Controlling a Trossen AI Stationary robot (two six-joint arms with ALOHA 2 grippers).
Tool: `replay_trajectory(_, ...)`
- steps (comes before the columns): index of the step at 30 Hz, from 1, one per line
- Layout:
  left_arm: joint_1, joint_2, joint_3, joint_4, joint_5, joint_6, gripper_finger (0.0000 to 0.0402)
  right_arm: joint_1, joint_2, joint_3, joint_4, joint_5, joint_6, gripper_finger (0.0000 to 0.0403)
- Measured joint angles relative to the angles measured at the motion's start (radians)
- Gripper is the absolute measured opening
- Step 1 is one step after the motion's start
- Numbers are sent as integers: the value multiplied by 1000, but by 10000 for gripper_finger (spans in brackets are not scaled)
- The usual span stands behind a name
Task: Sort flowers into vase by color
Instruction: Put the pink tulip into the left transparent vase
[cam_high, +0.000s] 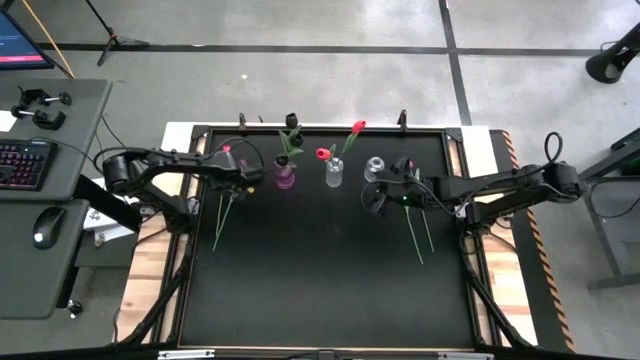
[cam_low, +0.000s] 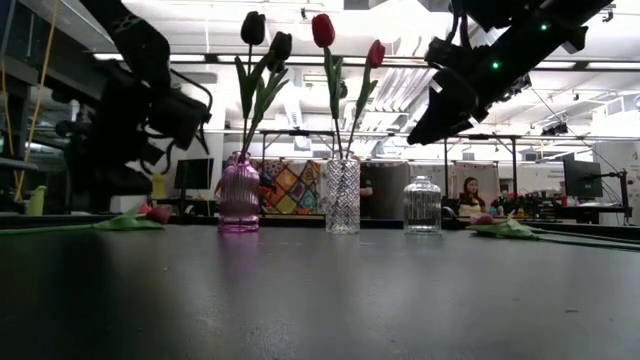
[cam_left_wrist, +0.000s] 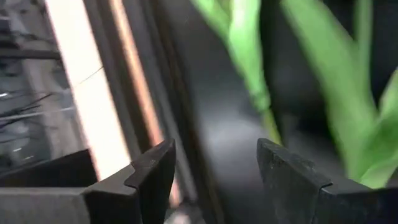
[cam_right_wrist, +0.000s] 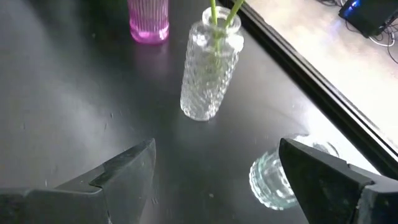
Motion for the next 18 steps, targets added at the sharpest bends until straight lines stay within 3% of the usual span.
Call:
replay_trajectory(6, 72, 0, -2, 188, 12, 100, 213, 0, 0, 0, 33, 0, -1, 330)
replay_trajectory(18, 175, 0, -51, 290, 61, 133, 213, 0, 0, 0, 29, 1, -1, 330)
